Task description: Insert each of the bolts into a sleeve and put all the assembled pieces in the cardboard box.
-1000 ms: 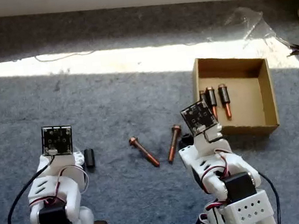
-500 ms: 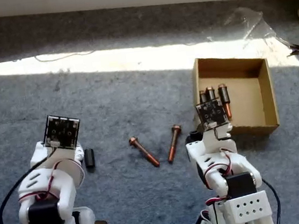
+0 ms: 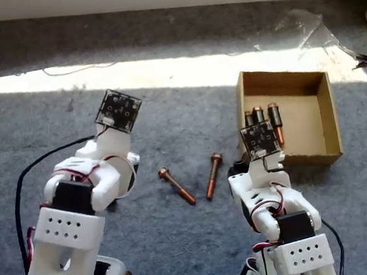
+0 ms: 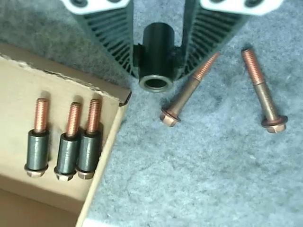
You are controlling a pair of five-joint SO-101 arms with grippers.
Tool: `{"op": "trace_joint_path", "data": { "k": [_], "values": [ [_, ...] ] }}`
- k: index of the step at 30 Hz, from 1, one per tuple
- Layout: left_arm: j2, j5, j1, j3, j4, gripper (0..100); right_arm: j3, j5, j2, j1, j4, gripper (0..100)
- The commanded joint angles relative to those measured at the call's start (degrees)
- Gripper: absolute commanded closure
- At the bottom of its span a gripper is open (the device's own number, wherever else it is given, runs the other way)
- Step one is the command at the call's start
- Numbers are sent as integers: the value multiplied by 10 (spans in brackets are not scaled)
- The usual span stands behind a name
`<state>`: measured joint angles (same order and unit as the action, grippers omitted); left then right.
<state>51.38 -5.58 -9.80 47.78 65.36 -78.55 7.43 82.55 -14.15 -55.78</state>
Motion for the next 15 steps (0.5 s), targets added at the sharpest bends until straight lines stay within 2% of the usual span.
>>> {"op": "trace_joint_path", "data": {
  "k": [1,3,8,12,15],
  "values": [
    [-66,79,-65,-67,0,947,-3,-6,7,6,13,995],
    [-99,145,-79,-87,0,947,-8,-6,7,6,13,995],
    [-191,365,-99,-102,-3,947,-10,-6,7,6,13,995],
    [-269,394,-113,-103,-4,947,-11,-6,7,6,13,995],
    [-313,414,-110,-103,-38,947,-11,-6,7,6,12,995]
  ]
}}
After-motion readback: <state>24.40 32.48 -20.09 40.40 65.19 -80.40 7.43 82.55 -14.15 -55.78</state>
